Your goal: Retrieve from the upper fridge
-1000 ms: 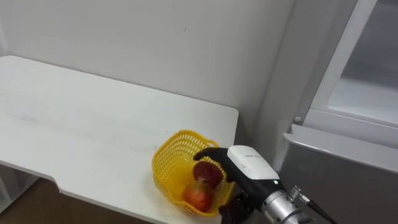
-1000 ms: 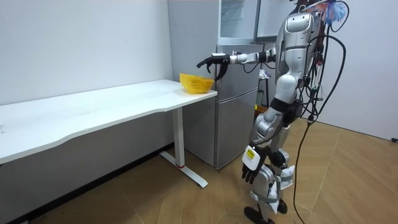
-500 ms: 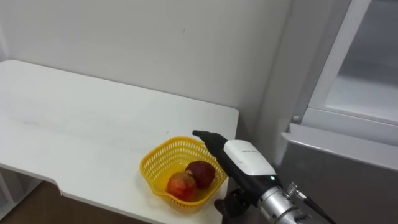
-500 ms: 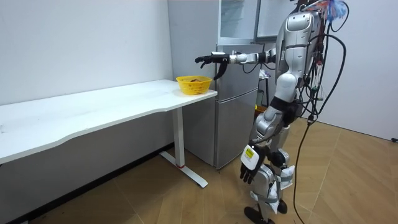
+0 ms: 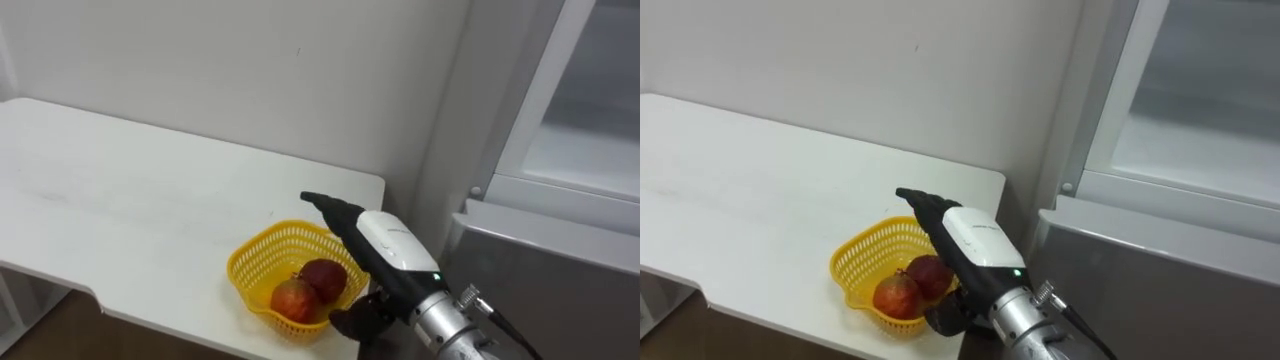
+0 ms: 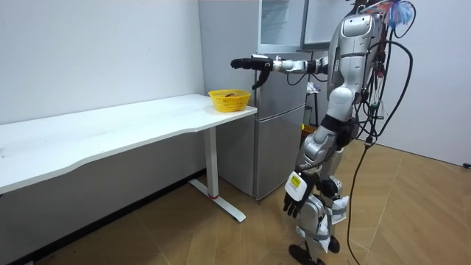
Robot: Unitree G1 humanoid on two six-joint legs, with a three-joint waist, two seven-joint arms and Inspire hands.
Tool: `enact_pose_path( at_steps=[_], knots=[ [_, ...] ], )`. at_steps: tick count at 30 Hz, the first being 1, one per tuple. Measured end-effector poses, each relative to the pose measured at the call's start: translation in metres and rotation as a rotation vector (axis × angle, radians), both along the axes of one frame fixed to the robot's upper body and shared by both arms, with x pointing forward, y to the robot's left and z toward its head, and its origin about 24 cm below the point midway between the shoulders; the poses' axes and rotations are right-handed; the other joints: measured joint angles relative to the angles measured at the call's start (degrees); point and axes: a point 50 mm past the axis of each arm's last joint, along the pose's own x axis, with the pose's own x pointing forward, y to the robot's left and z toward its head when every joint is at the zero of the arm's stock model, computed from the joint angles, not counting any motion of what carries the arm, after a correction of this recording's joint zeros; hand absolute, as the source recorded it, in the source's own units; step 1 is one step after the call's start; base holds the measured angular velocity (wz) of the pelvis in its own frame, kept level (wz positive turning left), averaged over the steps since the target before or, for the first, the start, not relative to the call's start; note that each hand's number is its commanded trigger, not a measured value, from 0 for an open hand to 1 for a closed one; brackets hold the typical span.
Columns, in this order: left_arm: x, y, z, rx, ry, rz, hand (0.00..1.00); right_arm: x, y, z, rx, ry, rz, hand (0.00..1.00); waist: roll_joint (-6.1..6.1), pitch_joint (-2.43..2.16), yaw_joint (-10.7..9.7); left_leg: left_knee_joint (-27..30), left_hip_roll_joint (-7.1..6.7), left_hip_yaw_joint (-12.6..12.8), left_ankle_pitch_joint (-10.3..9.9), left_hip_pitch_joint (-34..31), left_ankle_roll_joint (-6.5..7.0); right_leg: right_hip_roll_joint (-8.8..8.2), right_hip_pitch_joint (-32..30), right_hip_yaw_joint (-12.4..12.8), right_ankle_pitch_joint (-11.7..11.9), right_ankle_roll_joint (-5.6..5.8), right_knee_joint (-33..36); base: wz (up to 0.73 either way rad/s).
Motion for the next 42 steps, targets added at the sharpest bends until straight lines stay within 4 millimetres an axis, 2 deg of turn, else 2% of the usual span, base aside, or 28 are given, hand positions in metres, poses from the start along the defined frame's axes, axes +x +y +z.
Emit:
enact_pose_path(
  at_steps=[4,9,12,13,14,16,17,19,24,29,33,36,39,42],
  knots=[
    [-0.005,0.000,-0.001,0.002,0.010,0.000,0.00,-0.003,0.003,0.013,0.100,-0.011,0.026,0.00,0.03,0.02,-0.6,0.1,-0.01,0.1,0.0,0.3,0.01,-0.04,0.1,0.2,0.0,0.00,0.1,0.00],
    [-0.009,-0.002,-0.002,0.008,0.006,0.026,0.00,-0.007,0.005,0.031,0.196,-0.050,0.052,0.00,0.71,0.33,-2.1,0.2,-0.10,0.3,0.0,0.4,0.04,-0.16,0.1,0.6,0.0,0.01,0.2,-0.01],
    [-0.010,-0.009,-0.004,0.016,-0.010,0.037,0.00,-0.009,0.009,0.038,0.258,-0.077,0.052,0.00,2.29,0.24,-2.8,0.2,0.02,1.4,-0.1,0.5,0.18,-0.20,-0.4,1.6,0.0,0.02,0.9,-0.16],
    [-0.010,-0.012,-0.005,0.012,-0.010,0.038,0.00,-0.012,0.009,0.040,0.286,-0.090,0.045,0.00,3.16,0.02,-3.2,0.1,-0.02,1.4,-0.1,0.4,0.27,-0.25,-0.4,1.7,0.0,0.07,0.9,-0.10],
    [-0.011,-0.015,-0.006,0.009,-0.009,0.038,0.00,-0.016,0.007,0.041,0.317,-0.103,0.033,0.00,4.10,-0.45,-3.4,0.1,-0.04,1.5,-0.2,0.5,0.35,-0.29,-0.4,1.8,0.1,0.13,1.0,-0.04],
    [-0.012,-0.018,-0.007,0.003,-0.008,0.040,0.00,-0.023,0.005,0.042,0.361,-0.124,0.026,0.00,5.13,-1.04,-4.2,0.2,-0.07,1.8,-0.2,0.6,0.38,-0.34,-0.2,1.8,0.1,0.16,1.0,-0.03],
    [-0.013,-0.019,-0.008,0.005,-0.012,0.045,0.00,-0.027,0.005,0.043,0.387,-0.141,0.025,0.00,5.85,-0.93,-4.3,0.1,0.00,2.3,-0.2,0.8,0.38,-0.31,-0.2,2.2,0.1,0.16,1.0,-0.11],
    [-0.014,-0.019,-0.008,0.011,-0.017,0.048,0.00,-0.033,0.003,0.045,0.414,-0.162,0.020,0.00,6.55,-0.70,-4.6,0.0,0.16,2.9,-0.2,1.1,0.36,-0.14,-0.3,2.9,0.1,0.15,1.1,-0.18],
    [-0.022,-0.024,-0.010,0.005,-0.003,0.055,0.00,-0.044,-0.008,0.061,0.498,-0.276,-0.003,0.00,6.68,-0.73,-6.2,-0.4,0.47,4.6,-0.2,1.1,0.33,0.26,-1.2,4.9,0.1,0.04,0.9,-0.18],
    [-0.029,-0.026,-0.012,0.000,0.013,0.052,0.00,-0.053,-0.023,0.078,0.614,-0.407,-0.059,0.00,6.61,-0.77,-9.4,-0.6,0.35,4.8,-0.2,1.5,0.36,0.20,-1.2,5.2,0.2,0.15,0.9,-0.03],
    [-0.029,-0.027,-0.012,0.009,0.007,0.050,0.00,-0.057,-0.034,0.077,0.651,-0.448,-0.116,0.00,6.98,-0.57,-11.0,-0.7,0.42,4.8,-0.2,1.6,0.36,0.27,-1.2,5.3,0.2,0.16,0.9,0.00],
    [-0.028,-0.031,-0.013,0.000,0.002,0.050,0.00,-0.063,-0.046,0.064,0.666,-0.437,-0.192,0.00,7.83,-0.62,-12.1,-1.3,0.50,5.4,-0.2,1.6,0.36,0.35,-1.3,5.8,0.2,0.16,0.9,-0.08],
    [-0.030,-0.035,-0.014,-0.010,0.009,0.054,0.00,-0.068,-0.058,0.052,0.705,-0.416,-0.282,0.00,8.70,-1.08,-12.5,-2.1,0.47,6.4,-0.2,2.5,0.37,0.45,-1.3,6.7,0.2,0.19,0.9,-0.16],
    [-0.027,-0.035,-0.013,-0.011,-0.001,0.053,0.00,-0.071,-0.070,0.048,0.741,-0.423,-0.350,0.00,8.70,-1.11,-13.9,-2.1,0.21,6.4,-0.2,2.7,0.37,0.48,-1.3,7.0,0.1,0.23,0.9,-0.02]
  ],
)
